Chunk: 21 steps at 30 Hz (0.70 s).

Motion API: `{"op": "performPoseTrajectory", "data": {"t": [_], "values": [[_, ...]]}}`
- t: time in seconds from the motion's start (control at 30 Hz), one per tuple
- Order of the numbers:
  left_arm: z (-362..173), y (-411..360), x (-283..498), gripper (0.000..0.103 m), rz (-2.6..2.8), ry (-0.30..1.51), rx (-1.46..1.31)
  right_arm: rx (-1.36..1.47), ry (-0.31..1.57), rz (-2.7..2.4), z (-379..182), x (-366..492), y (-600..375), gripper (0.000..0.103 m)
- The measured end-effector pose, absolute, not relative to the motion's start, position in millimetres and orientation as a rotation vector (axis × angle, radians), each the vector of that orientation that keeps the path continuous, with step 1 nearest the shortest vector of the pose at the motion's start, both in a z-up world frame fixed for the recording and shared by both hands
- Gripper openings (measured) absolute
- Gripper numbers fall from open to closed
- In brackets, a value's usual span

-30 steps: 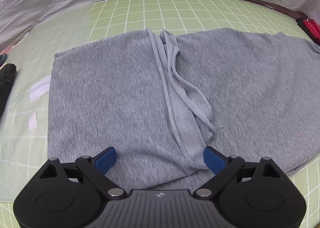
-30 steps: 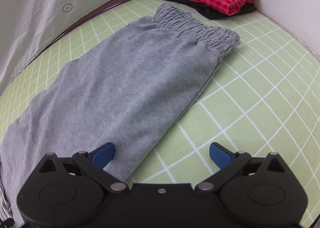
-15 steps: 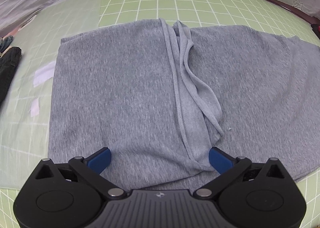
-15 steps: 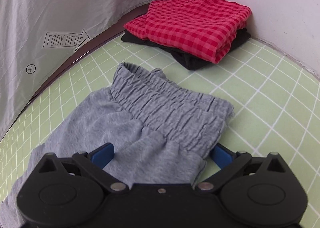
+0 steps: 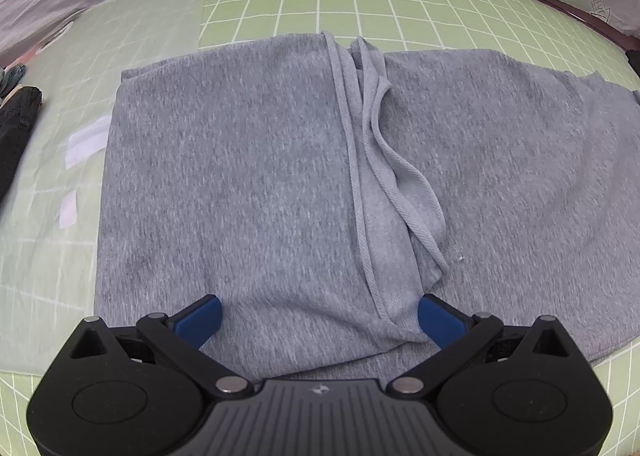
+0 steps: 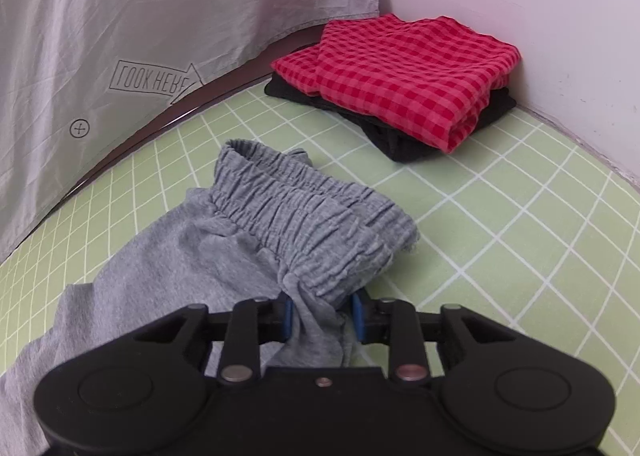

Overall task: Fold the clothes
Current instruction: 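Grasp the elastic waistband with the right gripper and fold it over the legs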

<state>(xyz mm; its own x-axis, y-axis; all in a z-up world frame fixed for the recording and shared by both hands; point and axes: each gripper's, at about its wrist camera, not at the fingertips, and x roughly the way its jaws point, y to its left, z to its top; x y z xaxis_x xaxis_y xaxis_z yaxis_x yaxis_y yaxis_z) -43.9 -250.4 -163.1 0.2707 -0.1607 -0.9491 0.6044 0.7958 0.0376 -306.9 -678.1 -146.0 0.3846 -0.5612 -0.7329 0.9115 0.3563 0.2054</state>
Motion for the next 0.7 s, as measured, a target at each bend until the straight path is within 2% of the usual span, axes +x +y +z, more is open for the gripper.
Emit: {"op": "performPoseTrajectory", "data": {"t": [0.27,0.7], "values": [[-161.4,-254.4,-40.5,0.103,-0.529,1.224,0.441,0.645,0.470,-0.942,-106.8,-303.0,-652.3,0.018],[-150.3,-244.9,-53.0,0.103,-0.557,1.179,0.438,0.424,0.454,-0.565,-67.6,-234.0,-541.6,0.018]]}}
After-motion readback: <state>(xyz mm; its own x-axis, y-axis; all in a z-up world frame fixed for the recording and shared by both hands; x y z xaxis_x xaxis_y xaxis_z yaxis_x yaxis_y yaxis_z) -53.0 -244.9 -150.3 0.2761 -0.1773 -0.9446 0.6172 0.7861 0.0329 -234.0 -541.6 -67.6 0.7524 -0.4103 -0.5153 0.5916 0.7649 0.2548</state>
